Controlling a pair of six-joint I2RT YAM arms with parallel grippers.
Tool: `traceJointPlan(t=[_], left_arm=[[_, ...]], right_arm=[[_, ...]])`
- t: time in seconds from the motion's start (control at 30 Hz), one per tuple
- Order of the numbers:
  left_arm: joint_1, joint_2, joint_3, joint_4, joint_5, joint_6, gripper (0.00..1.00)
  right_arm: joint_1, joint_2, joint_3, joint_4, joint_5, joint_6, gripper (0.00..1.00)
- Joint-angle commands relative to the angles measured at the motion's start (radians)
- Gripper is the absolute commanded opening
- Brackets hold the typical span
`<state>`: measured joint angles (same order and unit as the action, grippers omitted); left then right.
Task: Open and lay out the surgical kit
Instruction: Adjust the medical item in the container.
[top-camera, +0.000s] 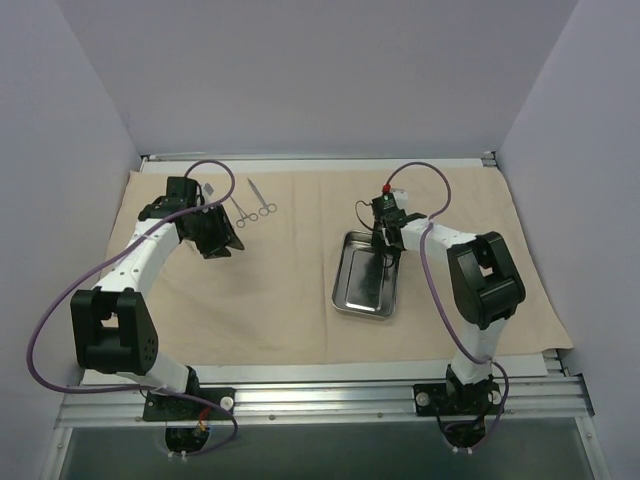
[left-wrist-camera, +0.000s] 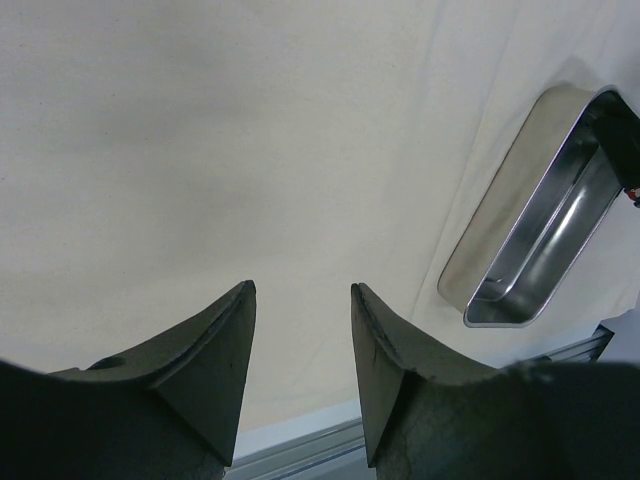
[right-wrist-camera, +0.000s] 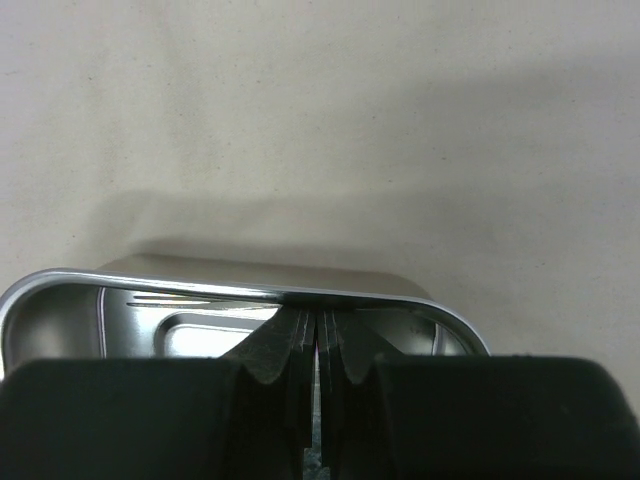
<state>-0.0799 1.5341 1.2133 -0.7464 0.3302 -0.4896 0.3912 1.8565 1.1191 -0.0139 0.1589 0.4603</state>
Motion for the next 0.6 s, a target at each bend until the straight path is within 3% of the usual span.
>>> traceJointPlan(t=[0.0, 0.17, 0.4, 0.57], left_arm=[[-0.008, 0.001, 0.046, 0.015, 0.017, 0.003, 0.52], [-0.006, 0.006, 0.057, 0.015, 0.017, 0.002, 0.52], [-0.008, 0.014, 0.069, 0.027, 0.017, -0.013, 0.52], [-0.015, 0.015, 0.052, 0.039, 0.018, -0.021, 0.52]], right_arm=[[-0.006, 0.027, 0.008, 0.005, 0.01, -0.017, 0.0], [0.001, 0.01, -0.01, -0.035, -0.03, -0.014, 0.0], [0.084, -0.273, -0.07, -0.181, -0.101, 0.029, 0.0], [0.055, -0.339, -0.059, -0.218, -0.087, 0.012, 0.02]])
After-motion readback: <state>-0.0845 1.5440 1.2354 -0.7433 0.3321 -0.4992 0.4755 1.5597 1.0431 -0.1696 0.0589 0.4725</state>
